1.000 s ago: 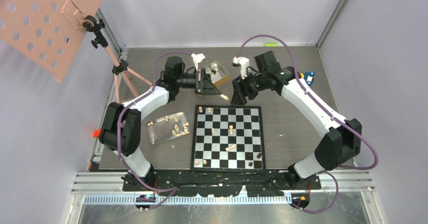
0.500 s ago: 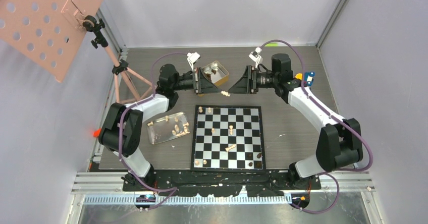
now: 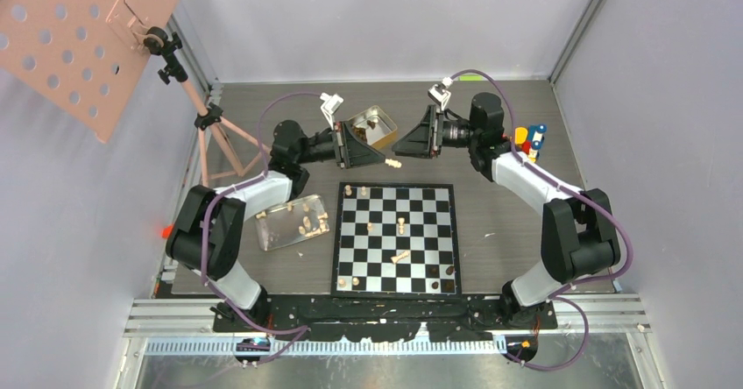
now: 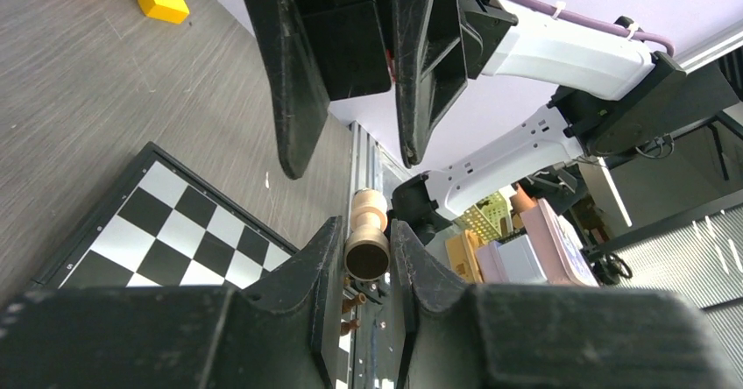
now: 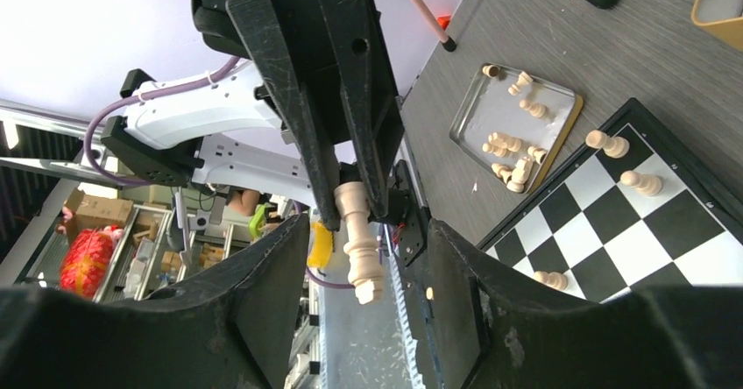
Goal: Set up the chess pieces on the board
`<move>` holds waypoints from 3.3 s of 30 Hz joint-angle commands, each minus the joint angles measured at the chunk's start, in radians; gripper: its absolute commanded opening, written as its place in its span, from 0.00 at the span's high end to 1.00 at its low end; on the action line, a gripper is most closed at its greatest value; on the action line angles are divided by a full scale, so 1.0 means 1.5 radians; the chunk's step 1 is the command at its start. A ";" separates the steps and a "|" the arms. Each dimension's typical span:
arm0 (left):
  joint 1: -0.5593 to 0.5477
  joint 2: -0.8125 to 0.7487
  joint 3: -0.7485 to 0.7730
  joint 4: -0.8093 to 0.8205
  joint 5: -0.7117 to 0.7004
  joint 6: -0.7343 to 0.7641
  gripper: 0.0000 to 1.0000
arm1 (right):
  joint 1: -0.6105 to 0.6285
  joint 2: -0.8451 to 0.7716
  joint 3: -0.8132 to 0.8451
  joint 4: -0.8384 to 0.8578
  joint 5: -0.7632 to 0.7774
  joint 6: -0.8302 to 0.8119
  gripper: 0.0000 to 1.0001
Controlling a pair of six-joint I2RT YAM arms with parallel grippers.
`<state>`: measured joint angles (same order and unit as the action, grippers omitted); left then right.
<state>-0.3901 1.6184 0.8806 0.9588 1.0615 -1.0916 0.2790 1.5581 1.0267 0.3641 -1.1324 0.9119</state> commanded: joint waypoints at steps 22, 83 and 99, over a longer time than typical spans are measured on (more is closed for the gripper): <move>0.001 -0.017 -0.031 0.127 -0.060 0.035 1.00 | 0.015 -0.020 -0.026 0.084 -0.045 0.039 0.54; 0.396 -0.346 0.199 -1.283 -0.497 0.873 0.09 | 0.552 0.387 0.733 -1.118 0.847 -0.993 0.99; 0.493 -0.314 0.168 -1.244 -0.503 0.912 0.07 | 0.572 0.482 0.815 -1.138 0.878 -1.013 0.99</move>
<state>0.3378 1.1450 1.1278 -0.9436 0.3054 0.2470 1.1290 2.2578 2.1902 -1.3182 0.1555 -0.5781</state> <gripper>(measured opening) 0.925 0.235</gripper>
